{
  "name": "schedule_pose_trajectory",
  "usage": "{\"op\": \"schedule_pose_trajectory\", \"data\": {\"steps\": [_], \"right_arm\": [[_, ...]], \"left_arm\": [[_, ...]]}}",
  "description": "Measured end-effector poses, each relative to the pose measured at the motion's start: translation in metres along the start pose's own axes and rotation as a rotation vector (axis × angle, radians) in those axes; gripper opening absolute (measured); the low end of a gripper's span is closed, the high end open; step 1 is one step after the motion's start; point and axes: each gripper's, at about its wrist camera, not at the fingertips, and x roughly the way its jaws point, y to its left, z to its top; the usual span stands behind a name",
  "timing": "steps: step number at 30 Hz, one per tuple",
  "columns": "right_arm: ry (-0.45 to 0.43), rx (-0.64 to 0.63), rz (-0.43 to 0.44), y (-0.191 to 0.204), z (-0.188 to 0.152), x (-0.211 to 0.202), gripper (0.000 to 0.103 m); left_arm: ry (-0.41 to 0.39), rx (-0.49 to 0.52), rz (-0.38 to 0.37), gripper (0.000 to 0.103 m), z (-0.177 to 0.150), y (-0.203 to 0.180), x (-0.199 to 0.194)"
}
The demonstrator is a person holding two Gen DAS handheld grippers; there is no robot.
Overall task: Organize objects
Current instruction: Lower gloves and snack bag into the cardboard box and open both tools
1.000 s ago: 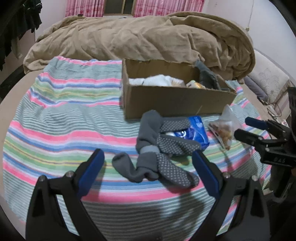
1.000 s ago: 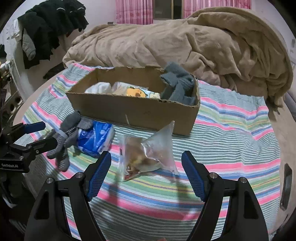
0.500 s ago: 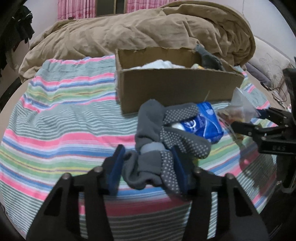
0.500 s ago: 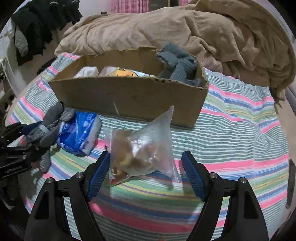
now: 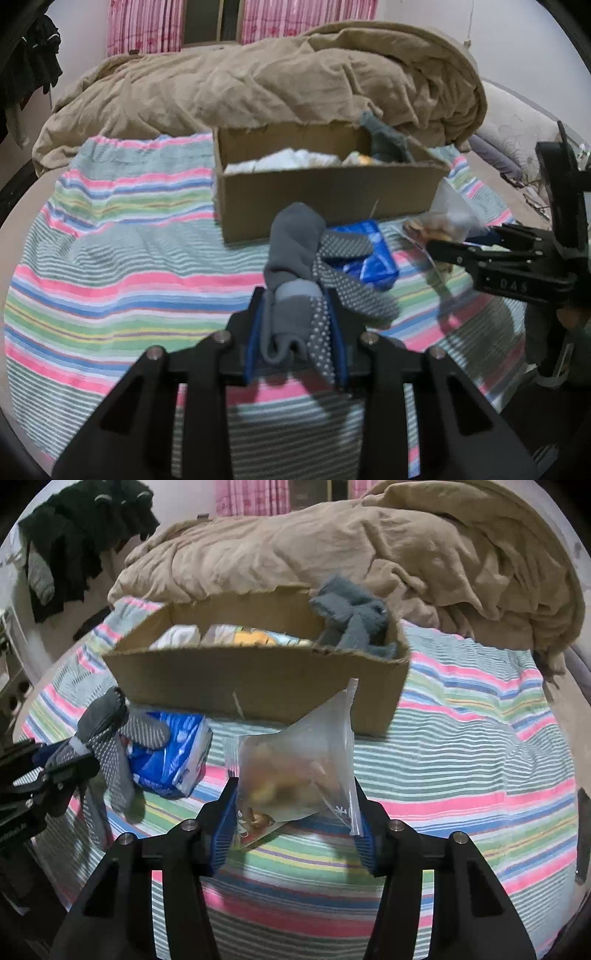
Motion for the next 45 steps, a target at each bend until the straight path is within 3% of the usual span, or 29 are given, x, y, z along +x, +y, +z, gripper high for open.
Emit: {"op": "schedule_pose_trajectory", "data": {"steps": [15, 29, 45], "right_arm": [[-0.110, 0.077, 0.046, -0.006, 0.025, -0.060, 0.058], [-0.252, 0.097, 0.074, -0.011, 0.071, -0.111, 0.058], [-0.285, 0.110, 0.082, -0.018, 0.111, -0.105, 0.058]], "left_arm": [[-0.120, 0.001, -0.087, 0.032, 0.027, -0.017, -0.055], [-0.258, -0.011, -0.093, 0.032, 0.072, -0.014, -0.102], [-0.239, -0.026, -0.070, 0.032, 0.127, 0.000, -0.076]]}}
